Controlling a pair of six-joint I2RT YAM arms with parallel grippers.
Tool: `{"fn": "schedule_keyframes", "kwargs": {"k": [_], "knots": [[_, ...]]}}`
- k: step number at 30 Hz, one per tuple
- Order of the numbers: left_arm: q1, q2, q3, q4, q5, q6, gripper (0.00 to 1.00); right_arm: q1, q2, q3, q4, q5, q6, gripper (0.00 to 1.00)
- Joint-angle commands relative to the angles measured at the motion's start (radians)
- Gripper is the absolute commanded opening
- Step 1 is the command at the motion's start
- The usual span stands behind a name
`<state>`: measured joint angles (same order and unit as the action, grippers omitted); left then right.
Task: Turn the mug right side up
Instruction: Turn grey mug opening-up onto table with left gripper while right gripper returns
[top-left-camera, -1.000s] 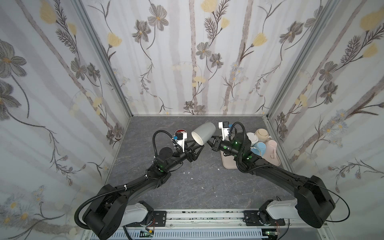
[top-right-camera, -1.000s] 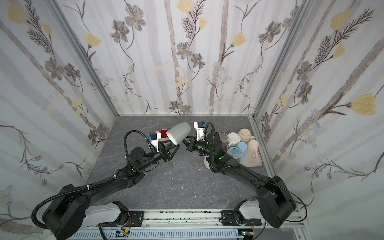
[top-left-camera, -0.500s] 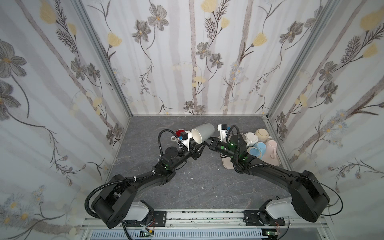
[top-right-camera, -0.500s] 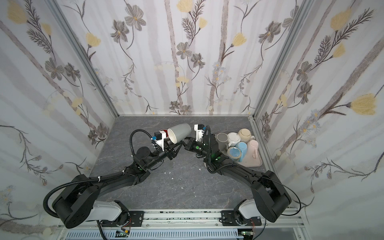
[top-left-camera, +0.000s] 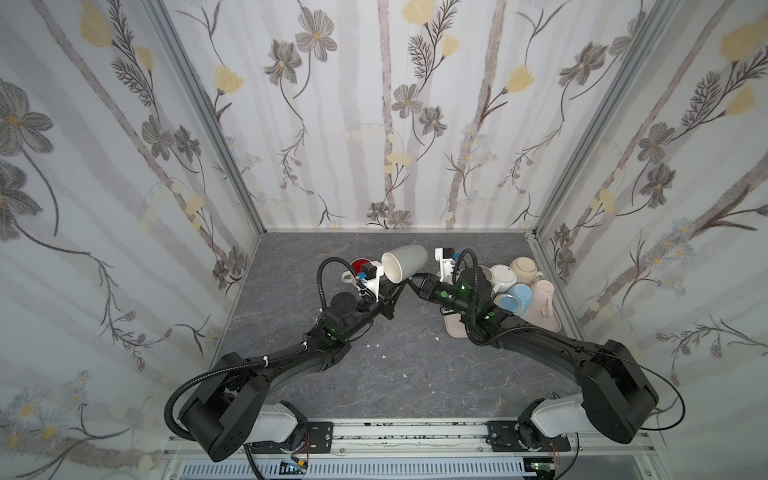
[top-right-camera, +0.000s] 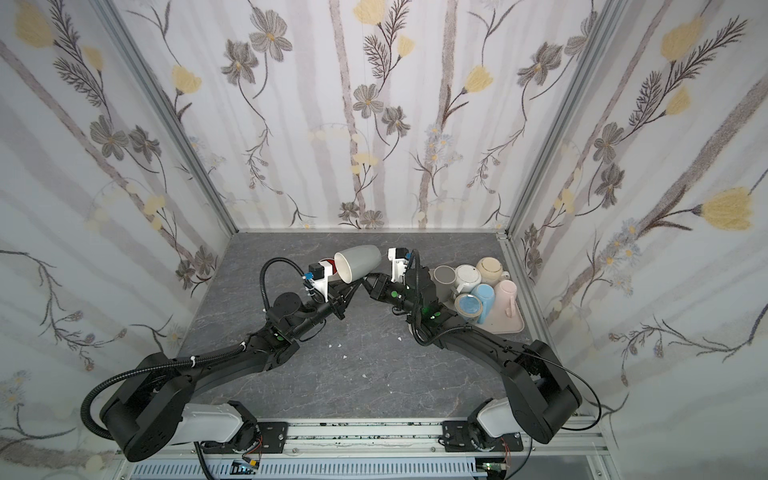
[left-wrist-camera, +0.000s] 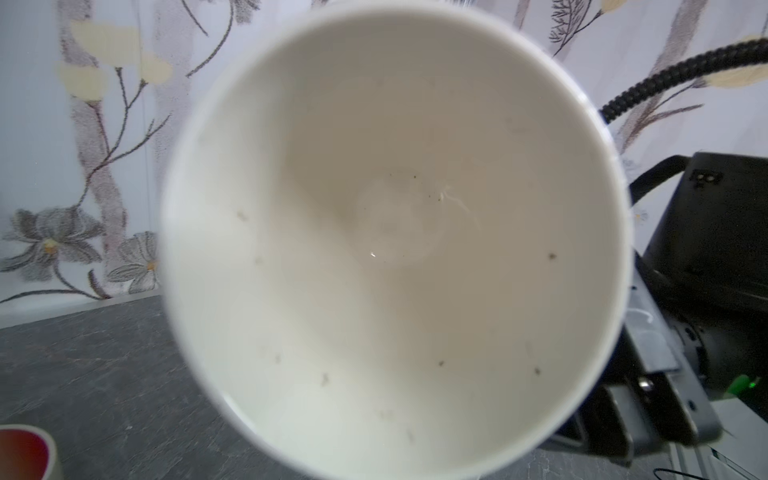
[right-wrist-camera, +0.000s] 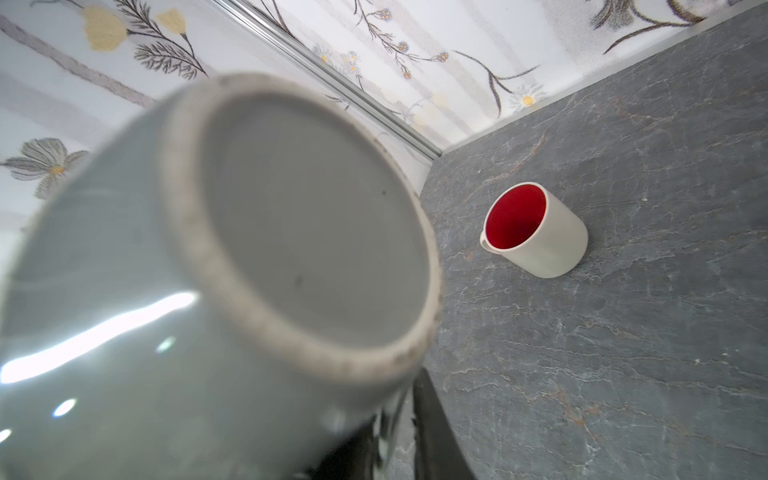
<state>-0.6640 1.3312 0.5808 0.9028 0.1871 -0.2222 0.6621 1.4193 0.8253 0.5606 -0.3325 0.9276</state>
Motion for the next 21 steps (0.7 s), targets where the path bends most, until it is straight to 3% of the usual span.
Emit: {"fn": "schedule_keyframes", "kwargs": {"k": [1, 4, 9, 14, 21], "knots": [[0.010, -0.017, 0.034, -0.101, -0.045, 0.051, 0.00, 0.003, -0.013, 0.024, -0.046, -0.044, -0.088, 0.34], [0.024, -0.020, 0.060, -0.191, -0.059, 0.084, 0.00, 0.001, -0.016, 0.045, -0.108, -0.064, -0.131, 0.44], [0.075, -0.024, 0.118, -0.343, -0.040, 0.204, 0.00, -0.008, -0.033, 0.073, -0.241, -0.071, -0.208, 0.48], [0.187, -0.041, 0.229, -0.601, 0.098, 0.348, 0.00, -0.059, -0.090, 0.056, -0.371, -0.058, -0.275, 0.51], [0.318, -0.012, 0.381, -0.969, 0.287, 0.620, 0.00, -0.217, -0.191, 0.021, -0.586, -0.009, -0.358, 0.53]]}}
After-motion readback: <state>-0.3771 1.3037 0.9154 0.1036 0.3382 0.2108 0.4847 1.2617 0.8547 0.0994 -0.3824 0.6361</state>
